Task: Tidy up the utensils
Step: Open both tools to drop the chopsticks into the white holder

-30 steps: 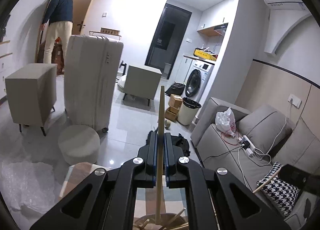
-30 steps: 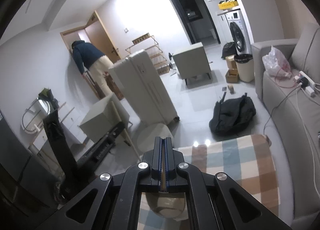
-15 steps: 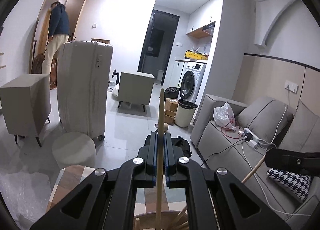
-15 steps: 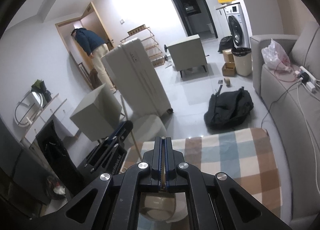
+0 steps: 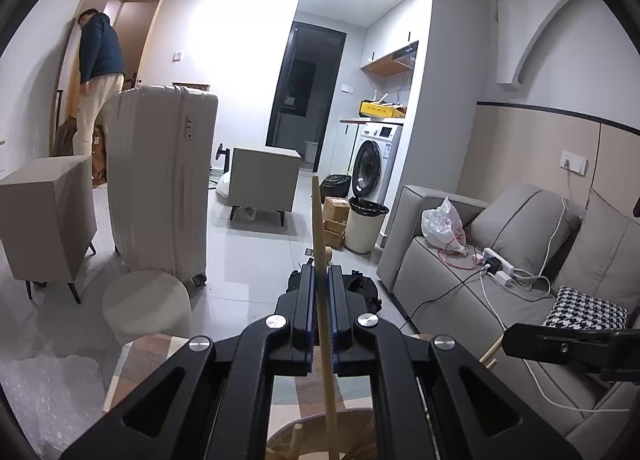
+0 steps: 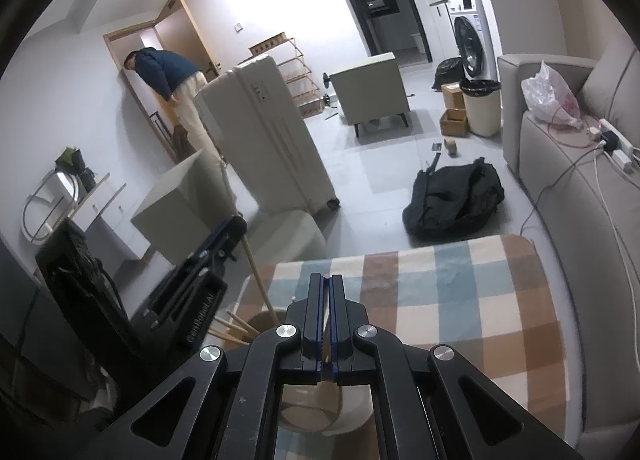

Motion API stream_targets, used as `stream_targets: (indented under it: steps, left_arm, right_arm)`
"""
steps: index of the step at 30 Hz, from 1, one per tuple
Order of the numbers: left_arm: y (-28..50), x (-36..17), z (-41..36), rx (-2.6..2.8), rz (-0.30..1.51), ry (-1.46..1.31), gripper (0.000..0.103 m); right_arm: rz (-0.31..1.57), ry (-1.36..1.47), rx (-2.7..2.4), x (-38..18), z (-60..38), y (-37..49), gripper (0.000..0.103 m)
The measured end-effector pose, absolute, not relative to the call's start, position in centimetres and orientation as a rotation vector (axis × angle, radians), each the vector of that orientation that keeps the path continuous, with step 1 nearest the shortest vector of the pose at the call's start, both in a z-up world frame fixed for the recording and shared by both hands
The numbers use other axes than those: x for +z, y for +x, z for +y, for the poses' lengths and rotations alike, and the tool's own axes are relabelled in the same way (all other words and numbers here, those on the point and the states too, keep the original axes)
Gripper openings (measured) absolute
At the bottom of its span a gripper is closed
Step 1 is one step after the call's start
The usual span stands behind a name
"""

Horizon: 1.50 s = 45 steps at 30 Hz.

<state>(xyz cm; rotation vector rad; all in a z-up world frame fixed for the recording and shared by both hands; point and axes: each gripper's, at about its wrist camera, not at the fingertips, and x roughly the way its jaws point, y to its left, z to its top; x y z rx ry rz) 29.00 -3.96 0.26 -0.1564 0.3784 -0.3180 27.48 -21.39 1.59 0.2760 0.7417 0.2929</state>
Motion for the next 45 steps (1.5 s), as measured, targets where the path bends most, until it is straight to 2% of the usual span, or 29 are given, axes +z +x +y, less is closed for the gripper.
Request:
stream_targets:
  steps: [22,27,29,33,34,35,36,38,40,42,45]
  left_arm:
    - [27.2,-0.3,-4.2,-0.433,0.528,-0.087,0.001]
    - [26.3,-0.5,-4.3,-0.459,0.583,-0.057,0.001]
    - [26.1,-0.2,-3.7,-0.448,0.598,-0.078,0.001]
    - [25.5,0.8,-3.1,-0.417,0.677,-0.099,0.004]
    - [25.2,1.0,-3.0,-0.405,0.689,-0.098,0.009]
    - [24.8,1.3,-2.9,-0.381,0.703,-0.096,0.019]
    - [24.4,1.6,-2.8,-0.367,0.711,-0.098,0.025]
    - [23.2,2.4,-2.5,-0.344,0.714,-0.112,0.051]
    - [21.8,3.3,-2.2,-0.303,0.701,-0.111,0.063]
    - [20.3,4.2,-2.1,-0.289,0.679,-0.110,0.068]
    - [18.1,5.3,-2.2,-0.251,0.674,-0.102,0.081]
  right_arm:
    - [0.867,0.305,0.346,-1.8,-20.4,27.9,0.003]
    - [0.873,0.315,0.344,-1.8,-20.5,27.3,0.009]
    - [0.866,0.326,0.342,-1.6,-20.7,26.7,0.021]
    - [0.813,0.344,0.336,-0.3,-21.4,24.4,0.027]
    - [0.803,0.344,0.335,0.0,-21.5,23.9,0.034]
    - [0.790,0.344,0.334,0.3,-21.6,23.3,0.042]
    - [0.772,0.343,0.332,0.7,-21.7,22.4,0.044]
    - [0.739,0.339,0.336,1.2,-21.8,21.1,0.049]
    - [0.704,0.333,0.338,1.9,-21.9,19.3,0.057]
    - [0.676,0.325,0.342,2.5,-21.9,17.9,0.061]
    - [0.635,0.289,0.358,3.3,-21.6,15.5,0.066]
